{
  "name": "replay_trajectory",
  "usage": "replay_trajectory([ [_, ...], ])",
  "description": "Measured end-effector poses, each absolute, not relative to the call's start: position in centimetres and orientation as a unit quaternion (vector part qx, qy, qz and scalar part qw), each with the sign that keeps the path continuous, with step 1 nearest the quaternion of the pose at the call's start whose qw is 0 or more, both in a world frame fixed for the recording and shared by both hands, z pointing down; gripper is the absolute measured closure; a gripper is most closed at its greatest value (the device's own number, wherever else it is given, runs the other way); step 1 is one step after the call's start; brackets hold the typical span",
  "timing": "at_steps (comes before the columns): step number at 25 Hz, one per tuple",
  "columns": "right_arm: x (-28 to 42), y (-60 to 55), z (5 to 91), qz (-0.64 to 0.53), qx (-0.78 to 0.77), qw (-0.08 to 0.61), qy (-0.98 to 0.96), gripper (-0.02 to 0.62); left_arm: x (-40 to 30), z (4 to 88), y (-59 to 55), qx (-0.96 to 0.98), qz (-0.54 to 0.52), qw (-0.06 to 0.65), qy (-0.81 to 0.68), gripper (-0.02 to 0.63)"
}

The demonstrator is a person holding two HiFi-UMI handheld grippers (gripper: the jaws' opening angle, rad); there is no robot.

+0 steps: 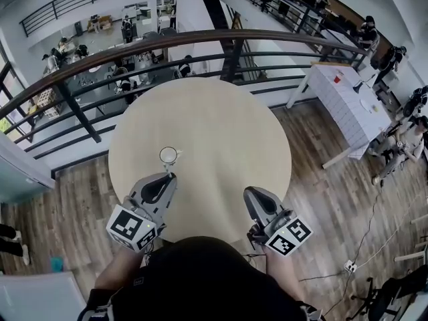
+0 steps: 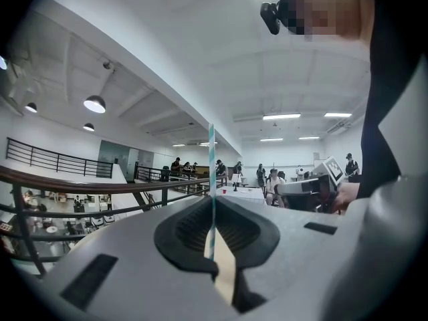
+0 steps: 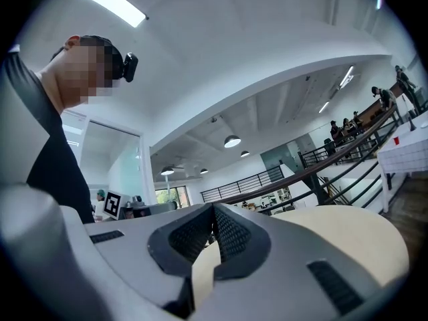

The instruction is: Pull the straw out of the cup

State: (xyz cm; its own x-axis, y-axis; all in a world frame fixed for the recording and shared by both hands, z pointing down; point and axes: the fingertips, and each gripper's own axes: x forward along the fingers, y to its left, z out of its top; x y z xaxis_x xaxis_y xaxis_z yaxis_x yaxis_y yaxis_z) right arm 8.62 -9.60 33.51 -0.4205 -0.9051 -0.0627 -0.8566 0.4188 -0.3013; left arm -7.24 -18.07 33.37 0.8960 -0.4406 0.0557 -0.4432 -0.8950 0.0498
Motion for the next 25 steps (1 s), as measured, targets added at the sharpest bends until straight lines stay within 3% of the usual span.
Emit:
replay_trajectory([
  [25, 8.5, -10.1, 33.8, -0.106, -0.535, 0.094, 0.833, 0.574, -6.3, 33.9, -18.5, 0.976, 0.033, 0.033, -0.213, 0.588],
])
